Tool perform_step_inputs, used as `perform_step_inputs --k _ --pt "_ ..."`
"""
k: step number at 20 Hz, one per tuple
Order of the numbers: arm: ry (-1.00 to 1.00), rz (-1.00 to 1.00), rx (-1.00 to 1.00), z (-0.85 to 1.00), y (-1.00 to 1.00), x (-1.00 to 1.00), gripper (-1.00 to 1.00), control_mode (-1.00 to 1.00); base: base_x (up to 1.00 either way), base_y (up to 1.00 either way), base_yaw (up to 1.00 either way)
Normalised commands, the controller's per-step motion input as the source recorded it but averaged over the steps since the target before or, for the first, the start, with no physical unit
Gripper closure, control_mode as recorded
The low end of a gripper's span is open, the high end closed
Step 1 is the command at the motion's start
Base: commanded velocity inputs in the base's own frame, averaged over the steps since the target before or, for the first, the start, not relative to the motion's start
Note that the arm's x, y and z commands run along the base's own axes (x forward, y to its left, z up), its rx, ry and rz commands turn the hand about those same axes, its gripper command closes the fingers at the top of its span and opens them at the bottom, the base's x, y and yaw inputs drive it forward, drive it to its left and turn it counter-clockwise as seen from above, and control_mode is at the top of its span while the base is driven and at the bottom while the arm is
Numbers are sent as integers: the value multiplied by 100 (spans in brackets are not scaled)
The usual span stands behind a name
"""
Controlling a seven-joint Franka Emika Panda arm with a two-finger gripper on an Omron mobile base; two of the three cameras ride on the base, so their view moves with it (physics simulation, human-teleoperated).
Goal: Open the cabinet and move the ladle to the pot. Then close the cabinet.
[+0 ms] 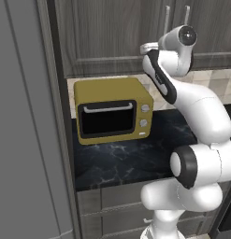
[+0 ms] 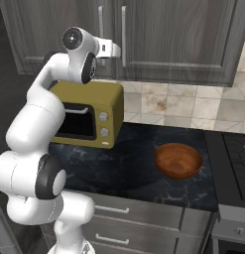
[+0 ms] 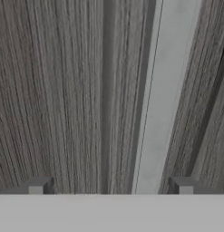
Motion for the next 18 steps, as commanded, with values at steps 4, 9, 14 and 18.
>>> perform_step_inputs --k 4,9,14,18 --pt "-4 0 0 -14 0 53 -100 -100 0 0 0" --pt "-7 0 0 -24 0 59 100 -100 0 0 0" --pt "-3 2 22 -10 0 46 100 -100 0 0 0" --pt "0 1 30 0 0 56 100 -100 0 0 0"
